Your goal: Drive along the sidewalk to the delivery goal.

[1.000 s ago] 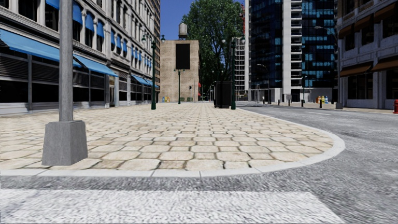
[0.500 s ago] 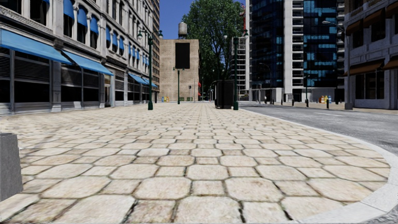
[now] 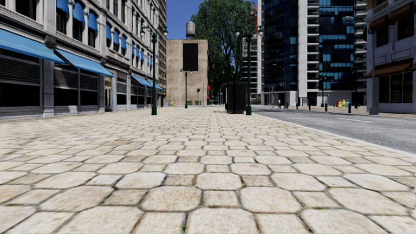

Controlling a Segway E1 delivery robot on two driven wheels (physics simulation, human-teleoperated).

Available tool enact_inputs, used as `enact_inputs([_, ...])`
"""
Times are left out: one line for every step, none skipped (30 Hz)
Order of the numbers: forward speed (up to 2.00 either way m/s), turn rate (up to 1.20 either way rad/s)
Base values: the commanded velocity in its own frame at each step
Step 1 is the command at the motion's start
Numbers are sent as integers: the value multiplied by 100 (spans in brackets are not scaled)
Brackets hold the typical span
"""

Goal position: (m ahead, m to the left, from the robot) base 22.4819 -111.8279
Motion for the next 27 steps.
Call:
enact_inputs([108, 0])
enact_inputs([108, 0])
enact_inputs([108, 0])
enact_inputs([108, 0])
enact_inputs([108, 0])
enact_inputs([108, 0])
enact_inputs([108, 0])
enact_inputs([108, 0])
enact_inputs([108, 0])
enact_inputs([108, 0])
enact_inputs([108, 0])
enact_inputs([108, 0])
enact_inputs([108, 0])
enact_inputs([108, 0])
enact_inputs([109, 0])
enact_inputs([111, 0])
enact_inputs([111, 0])
enact_inputs([115, 0])
enact_inputs([125, 0])
enact_inputs([133, 0])
enact_inputs([144, 0])
enact_inputs([144, 0])
enact_inputs([154, 0])
enact_inputs([159, 0])
enact_inputs([159, 0])
enact_inputs([160, 0])
enact_inputs([160, 0])
